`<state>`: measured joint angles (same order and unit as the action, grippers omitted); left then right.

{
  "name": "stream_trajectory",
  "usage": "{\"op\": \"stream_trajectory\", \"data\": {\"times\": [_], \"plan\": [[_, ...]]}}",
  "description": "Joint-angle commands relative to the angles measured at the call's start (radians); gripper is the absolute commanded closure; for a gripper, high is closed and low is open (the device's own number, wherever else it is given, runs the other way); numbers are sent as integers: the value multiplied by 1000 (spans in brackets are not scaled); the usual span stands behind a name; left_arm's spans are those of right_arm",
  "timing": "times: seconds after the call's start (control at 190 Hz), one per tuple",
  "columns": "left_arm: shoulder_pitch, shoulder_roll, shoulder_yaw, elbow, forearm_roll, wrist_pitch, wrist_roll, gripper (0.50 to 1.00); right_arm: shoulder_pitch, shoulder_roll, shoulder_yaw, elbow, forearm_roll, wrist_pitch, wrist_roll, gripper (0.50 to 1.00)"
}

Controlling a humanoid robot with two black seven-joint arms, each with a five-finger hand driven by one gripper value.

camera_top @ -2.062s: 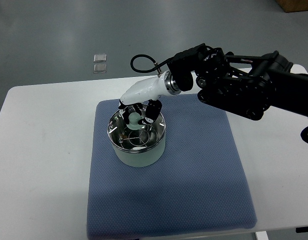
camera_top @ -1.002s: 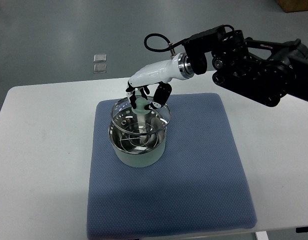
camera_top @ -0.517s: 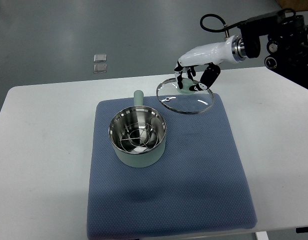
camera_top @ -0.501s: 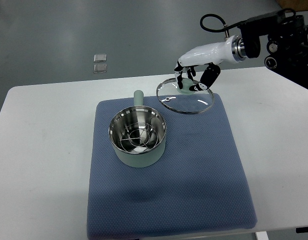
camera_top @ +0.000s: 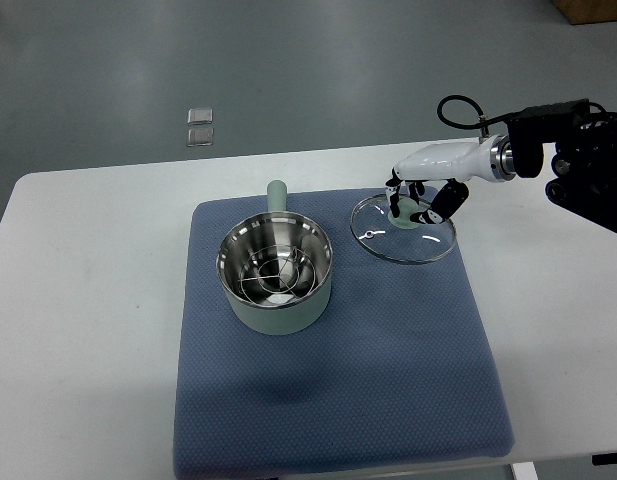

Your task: Open lid and place right of pot

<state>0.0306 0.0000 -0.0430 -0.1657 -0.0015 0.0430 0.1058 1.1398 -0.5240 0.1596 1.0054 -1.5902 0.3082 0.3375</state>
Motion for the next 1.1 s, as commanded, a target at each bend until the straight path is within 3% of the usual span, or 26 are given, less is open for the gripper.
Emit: {"op": "stream_trajectory", "data": {"times": [0.0,0.047,0.1,0.105,0.121,0.127,0.132,0.137,0.142,0.158,0.211,0.269,0.569,0.822,0.965,1.097], "plan": [[0,0,0,0,0,0,0,500,-14,6,-2,-14,6,-7,-6,1000],[0,0,0,0,0,0,0,500,-18,7,0,-24,6,-7,-6,1000],[0,0,0,0,0,0,0,500,-25,10,5,-30,7,-11,-6,871],[0,0,0,0,0,0,0,500,-26,13,6,-31,7,-12,-6,836],[0,0,0,0,0,0,0,500,-26,15,6,-31,7,-15,-6,801],[0,0,0,0,0,0,0,500,-28,18,9,-31,7,-17,-5,763],[0,0,0,0,0,0,0,500,-28,18,9,-31,7,-17,-5,762],[0,0,0,0,0,0,0,500,-29,19,11,-33,7,-18,-5,724],[0,0,0,0,0,0,0,500,-29,19,11,-33,7,-18,-5,724],[0,0,0,0,0,0,0,500,-32,24,14,-33,9,-24,-5,661],[0,0,0,0,0,0,0,500,-41,33,17,-33,9,-43,-3,591],[0,0,0,0,0,0,0,500,-49,44,18,-33,19,-63,-2,570],[0,0,0,0,0,0,0,500,-64,78,24,-34,202,-93,2,572],[0,0,0,0,0,0,0,500,-87,96,69,-97,785,-72,-21,572],[0,0,0,0,0,0,0,500,-107,105,69,-169,1141,-57,-110,572],[0,0,0,0,0,0,0,500,-126,116,69,-248,1443,-34,-155,572]]}}
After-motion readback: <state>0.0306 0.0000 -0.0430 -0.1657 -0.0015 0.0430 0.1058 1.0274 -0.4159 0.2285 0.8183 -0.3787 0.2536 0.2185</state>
